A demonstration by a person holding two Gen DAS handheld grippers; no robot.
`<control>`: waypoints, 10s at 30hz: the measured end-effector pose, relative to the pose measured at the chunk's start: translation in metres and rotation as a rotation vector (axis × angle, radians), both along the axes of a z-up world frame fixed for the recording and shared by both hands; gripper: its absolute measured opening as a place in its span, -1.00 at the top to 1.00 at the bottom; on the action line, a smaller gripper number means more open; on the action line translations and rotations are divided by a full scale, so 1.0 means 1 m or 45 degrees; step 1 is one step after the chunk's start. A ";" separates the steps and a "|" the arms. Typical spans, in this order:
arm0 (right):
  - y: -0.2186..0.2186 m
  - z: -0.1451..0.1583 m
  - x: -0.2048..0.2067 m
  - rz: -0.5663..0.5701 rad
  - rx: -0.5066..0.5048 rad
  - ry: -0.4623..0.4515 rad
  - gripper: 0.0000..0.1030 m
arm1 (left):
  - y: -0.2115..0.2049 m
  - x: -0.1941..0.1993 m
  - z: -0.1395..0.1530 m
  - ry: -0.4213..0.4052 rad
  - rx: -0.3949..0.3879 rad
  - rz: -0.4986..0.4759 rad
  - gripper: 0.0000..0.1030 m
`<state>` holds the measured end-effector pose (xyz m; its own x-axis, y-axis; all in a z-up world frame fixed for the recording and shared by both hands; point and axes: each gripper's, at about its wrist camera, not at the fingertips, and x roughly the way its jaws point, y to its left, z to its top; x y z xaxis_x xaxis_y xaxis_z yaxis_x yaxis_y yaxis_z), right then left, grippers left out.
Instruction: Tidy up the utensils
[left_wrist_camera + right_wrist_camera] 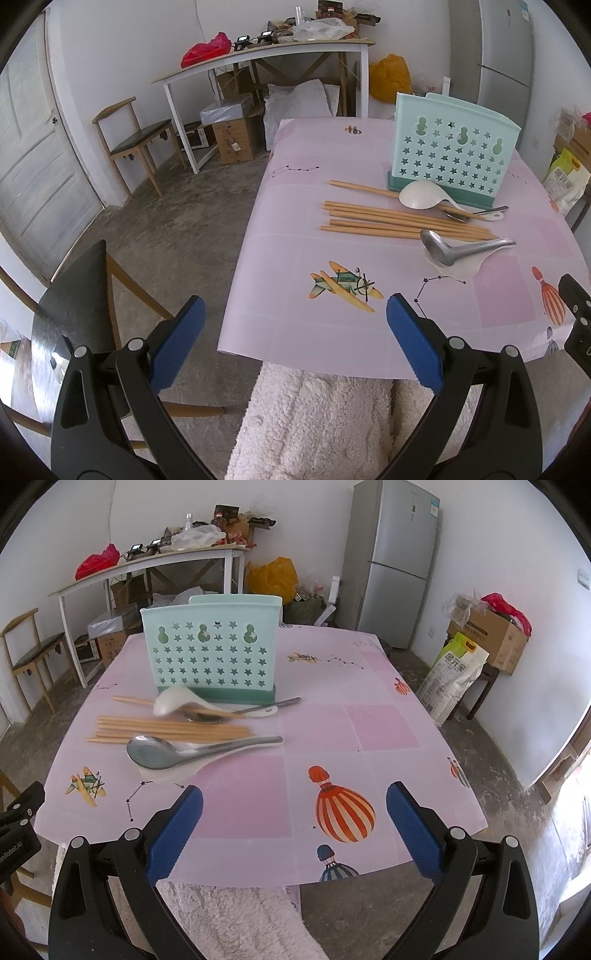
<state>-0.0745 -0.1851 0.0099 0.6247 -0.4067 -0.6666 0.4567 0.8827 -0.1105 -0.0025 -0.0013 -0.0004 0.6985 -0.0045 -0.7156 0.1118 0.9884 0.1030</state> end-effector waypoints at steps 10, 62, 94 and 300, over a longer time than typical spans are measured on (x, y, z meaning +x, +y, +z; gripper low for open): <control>0.002 0.003 -0.003 0.005 -0.005 -0.009 -0.88 | 0.001 -0.003 0.002 -0.007 0.000 0.001 -0.83; -0.032 -0.018 0.013 0.153 0.270 -0.092 -0.88 | -0.001 0.044 -0.007 0.057 -0.430 -0.259 -0.84; -0.043 -0.044 0.040 0.425 0.309 -0.132 -0.76 | -0.071 0.093 -0.051 0.191 -0.560 -0.520 0.97; -0.056 -0.083 0.062 0.389 0.160 0.218 -0.77 | -0.049 0.074 -0.068 0.269 -0.051 -0.410 -0.84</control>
